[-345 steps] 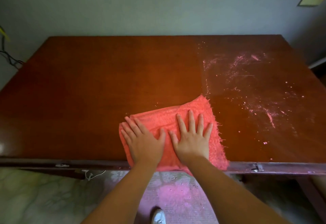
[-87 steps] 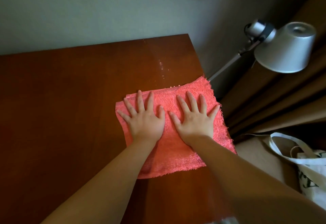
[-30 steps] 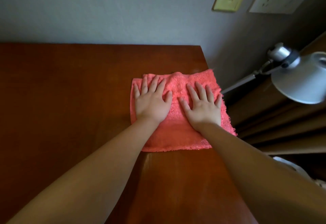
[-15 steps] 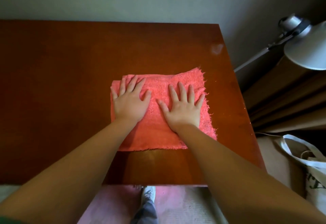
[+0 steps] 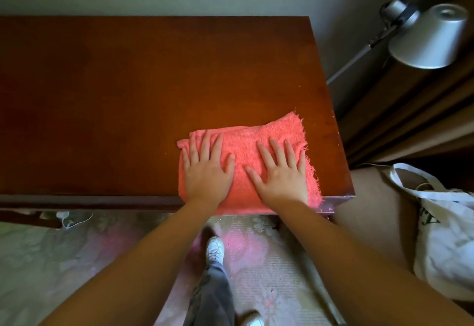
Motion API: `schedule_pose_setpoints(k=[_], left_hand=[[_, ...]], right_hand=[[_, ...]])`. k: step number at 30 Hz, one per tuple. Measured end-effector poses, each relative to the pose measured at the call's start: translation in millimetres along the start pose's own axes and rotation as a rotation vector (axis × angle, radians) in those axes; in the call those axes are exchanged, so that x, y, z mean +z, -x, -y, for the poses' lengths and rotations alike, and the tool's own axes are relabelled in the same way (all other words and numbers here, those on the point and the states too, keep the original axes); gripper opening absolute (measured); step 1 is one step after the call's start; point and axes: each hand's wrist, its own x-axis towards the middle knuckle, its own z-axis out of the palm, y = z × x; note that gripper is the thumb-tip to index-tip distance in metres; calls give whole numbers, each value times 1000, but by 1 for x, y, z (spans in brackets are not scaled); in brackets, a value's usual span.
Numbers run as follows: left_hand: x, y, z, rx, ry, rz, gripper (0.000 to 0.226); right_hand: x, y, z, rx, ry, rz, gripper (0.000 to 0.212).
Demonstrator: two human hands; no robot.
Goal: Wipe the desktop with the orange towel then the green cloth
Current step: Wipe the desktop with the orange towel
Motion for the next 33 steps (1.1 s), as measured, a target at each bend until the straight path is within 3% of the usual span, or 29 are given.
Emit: schedule_pose_setpoints(k=[4, 7, 10, 13, 17, 20, 23, 25, 28, 33], left_hand=[[-2, 33, -7, 68, 1, -118, 46], [-10, 55, -11, 103, -56, -151, 33], [-22, 69, -13, 163, -135, -86, 23], [-38, 78, -12, 218, -168, 84, 25], [-45, 94, 1, 117, -87, 508, 34], [-49, 99, 13, 174, -25, 520, 43], [-58, 93, 34, 241, 11, 643, 78], [-61, 87, 49, 270, -93, 754, 93], [-58, 82, 65, 213, -22, 797, 69], [-59, 78, 78, 95, 402, 954, 24]], right_hand=[[-3, 36, -9, -13, -63, -7, 78], [-7, 53, -14, -22, -86, -17, 63], [-15, 64, -15, -14, 23, -62, 52], [-23, 74, -15, -30, -43, 61, 41], [-11, 98, -19, -1, -132, 289, 36], [-2, 117, -18, -18, -205, 258, 41], [-1, 128, -19, 45, -285, 249, 53], [3, 133, -22, 90, -276, 281, 47], [9, 136, -15, 105, -253, 341, 35], [6, 129, 4, 252, -386, 451, 26]])
